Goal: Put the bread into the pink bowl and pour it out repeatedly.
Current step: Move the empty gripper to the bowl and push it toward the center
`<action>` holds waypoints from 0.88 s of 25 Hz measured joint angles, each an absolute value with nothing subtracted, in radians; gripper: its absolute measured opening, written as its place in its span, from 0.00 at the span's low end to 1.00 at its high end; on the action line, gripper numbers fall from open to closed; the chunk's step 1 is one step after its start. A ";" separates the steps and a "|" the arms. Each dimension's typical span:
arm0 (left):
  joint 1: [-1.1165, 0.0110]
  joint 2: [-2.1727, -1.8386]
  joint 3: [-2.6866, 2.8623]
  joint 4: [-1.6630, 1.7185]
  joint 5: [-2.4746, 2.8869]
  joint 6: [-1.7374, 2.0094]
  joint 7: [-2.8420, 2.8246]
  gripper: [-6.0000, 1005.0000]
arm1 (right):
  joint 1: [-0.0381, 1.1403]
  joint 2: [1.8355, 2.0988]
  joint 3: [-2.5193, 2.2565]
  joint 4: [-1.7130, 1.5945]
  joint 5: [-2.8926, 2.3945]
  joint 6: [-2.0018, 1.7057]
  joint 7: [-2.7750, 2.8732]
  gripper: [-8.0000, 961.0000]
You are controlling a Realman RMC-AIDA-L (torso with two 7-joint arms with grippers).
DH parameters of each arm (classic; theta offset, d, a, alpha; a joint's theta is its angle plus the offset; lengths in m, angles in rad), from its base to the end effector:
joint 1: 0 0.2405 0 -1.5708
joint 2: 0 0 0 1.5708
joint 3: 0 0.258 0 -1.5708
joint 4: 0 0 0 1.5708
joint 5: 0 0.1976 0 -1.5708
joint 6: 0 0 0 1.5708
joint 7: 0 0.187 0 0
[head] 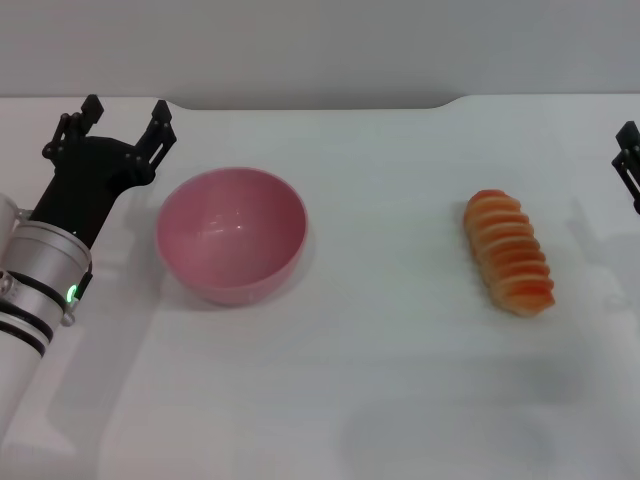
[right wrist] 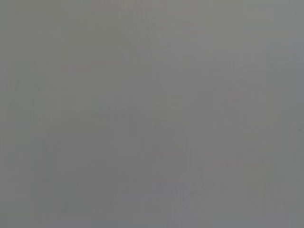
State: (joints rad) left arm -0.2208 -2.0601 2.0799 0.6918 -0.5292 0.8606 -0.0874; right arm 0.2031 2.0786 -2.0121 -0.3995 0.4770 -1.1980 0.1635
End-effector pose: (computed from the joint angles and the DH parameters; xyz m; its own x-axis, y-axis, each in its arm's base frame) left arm -0.2643 0.3618 -0.0328 0.6315 -0.0155 0.7752 0.7501 -0.2409 -0.6159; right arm 0.3115 0.3260 -0.0033 0.6483 0.1205 -0.7518 -0.7374 -0.1466 -0.6593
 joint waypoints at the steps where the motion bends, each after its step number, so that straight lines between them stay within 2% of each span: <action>1: -0.221 -2.060 2.081 0.692 -0.529 0.861 -0.087 0.82 | 0.203 2.079 -2.012 -0.399 0.477 -1.198 0.164 0.85; 10: -0.219 -2.060 2.082 0.694 -0.529 0.857 -0.087 0.81 | 0.201 2.079 -2.012 -0.396 0.477 -1.198 0.164 0.85; 15: -0.201 -2.051 2.075 0.777 -0.515 0.749 -0.078 0.80 | 0.203 2.079 -2.012 -0.396 0.477 -1.195 0.164 0.85; 19: -0.132 -2.030 2.008 0.995 -0.422 0.550 -0.078 0.79 | 0.202 2.079 -2.012 -0.396 0.477 -1.193 0.176 0.85; 22: -0.132 -2.030 2.008 0.995 -0.422 0.550 -0.078 0.78 | 0.202 2.078 -2.012 -0.396 0.475 -1.189 0.188 0.85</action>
State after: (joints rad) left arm -0.1323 -2.0296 2.0077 0.9954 -0.4220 0.5501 -0.0776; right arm 0.2024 2.0781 -2.0121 -0.3957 0.4754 -1.1891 0.1880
